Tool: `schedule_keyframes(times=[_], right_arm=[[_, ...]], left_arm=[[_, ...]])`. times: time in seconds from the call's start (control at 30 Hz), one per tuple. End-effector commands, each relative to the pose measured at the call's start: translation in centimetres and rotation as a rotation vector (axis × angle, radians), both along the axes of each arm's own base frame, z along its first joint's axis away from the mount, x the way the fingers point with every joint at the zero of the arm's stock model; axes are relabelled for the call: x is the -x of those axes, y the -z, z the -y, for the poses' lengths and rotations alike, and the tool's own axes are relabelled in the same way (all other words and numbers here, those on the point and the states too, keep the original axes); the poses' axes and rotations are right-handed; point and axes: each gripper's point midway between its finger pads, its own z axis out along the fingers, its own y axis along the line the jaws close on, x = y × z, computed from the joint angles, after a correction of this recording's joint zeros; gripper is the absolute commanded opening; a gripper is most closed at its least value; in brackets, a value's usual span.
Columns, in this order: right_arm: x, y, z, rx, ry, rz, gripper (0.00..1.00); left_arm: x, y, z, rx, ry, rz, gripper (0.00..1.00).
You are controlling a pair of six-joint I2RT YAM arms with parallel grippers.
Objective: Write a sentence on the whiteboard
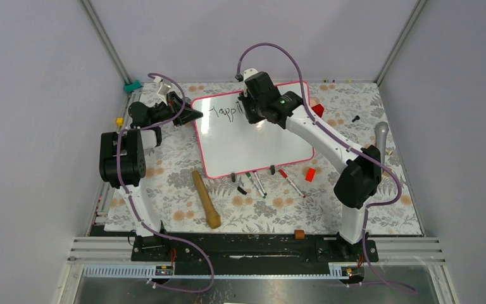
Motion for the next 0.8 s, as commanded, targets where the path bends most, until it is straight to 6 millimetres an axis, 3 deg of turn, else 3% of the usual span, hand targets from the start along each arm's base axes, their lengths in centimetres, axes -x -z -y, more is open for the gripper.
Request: schedule_keyframes(times=[0.0,0.47,0.77], right_arm=[[-1.0,-2.5,0.2,-0.019,0.021,0.065,0.00],[-2.0,-3.4,-0.8,-0.029,0.015,0.072,0.00],[-2.1,-3.4,-0.3,-0.010,0.027,0.077,0.00]], left_arm=[[3.7,3.0,0.4,-0.140,0.225,0.168,0.00],[3.7,3.0,0.4,-0.140,0.225,0.167,0.00],[3.7,3.1,0.4,-0.140,0.225,0.165,0.00]])
